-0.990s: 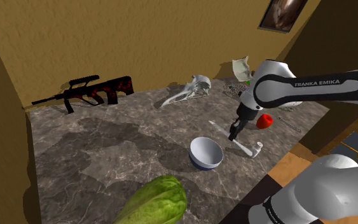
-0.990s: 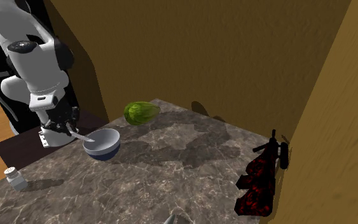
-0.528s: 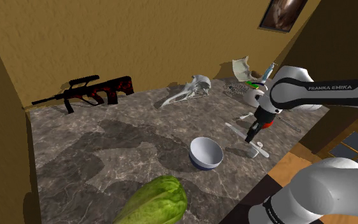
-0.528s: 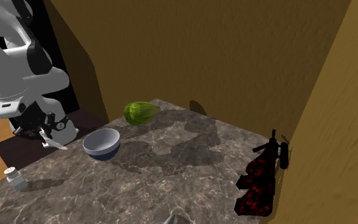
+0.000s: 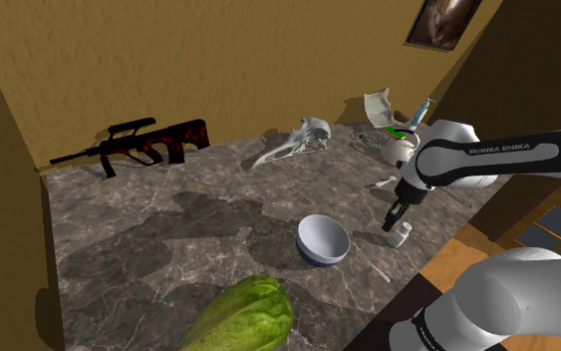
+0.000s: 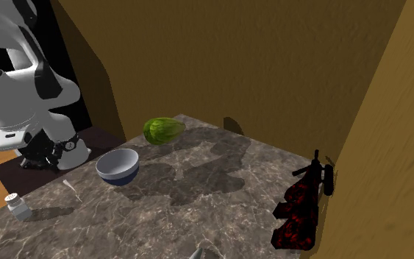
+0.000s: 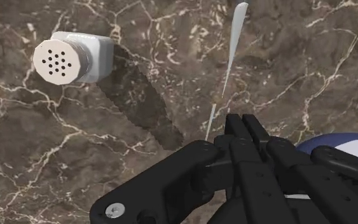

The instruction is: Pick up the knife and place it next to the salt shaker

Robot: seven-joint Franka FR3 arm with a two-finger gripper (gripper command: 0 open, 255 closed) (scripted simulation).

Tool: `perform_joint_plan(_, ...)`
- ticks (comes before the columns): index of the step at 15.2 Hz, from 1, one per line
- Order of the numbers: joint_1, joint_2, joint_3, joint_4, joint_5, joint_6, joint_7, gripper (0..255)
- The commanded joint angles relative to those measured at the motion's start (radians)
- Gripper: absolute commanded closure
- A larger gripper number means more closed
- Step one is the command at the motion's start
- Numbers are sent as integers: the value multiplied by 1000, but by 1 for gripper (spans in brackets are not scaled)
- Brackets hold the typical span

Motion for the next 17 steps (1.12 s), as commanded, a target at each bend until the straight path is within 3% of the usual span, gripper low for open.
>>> perform_joint_plan(1, 2, 28, -6, -12, -1, 41, -3, 255)
perform_joint_plan(2, 0, 13, -3, -7, -1, 20, -2, 255)
perform_joint_plan(3, 0, 13, -3, -7, -1, 20, -2, 0)
perform_joint_plan(7, 9, 121, 211, -96, -67, 288, 306, 0)
perform_joint_plan(8, 19, 119, 218, -84, -59, 274, 314, 0)
perform_joint_plan(9, -36, 230, 353, -101, -155, 417, 510, 0)
perform_joint_plan(10, -93, 293, 449, -92, -226, 472, 632, 0)
perform_joint_plan(14, -164, 375, 492, -85, -317, 547, 705, 0)
perform_joint_plan(17, -271, 449, 561, -75, -414, 611, 772, 0)
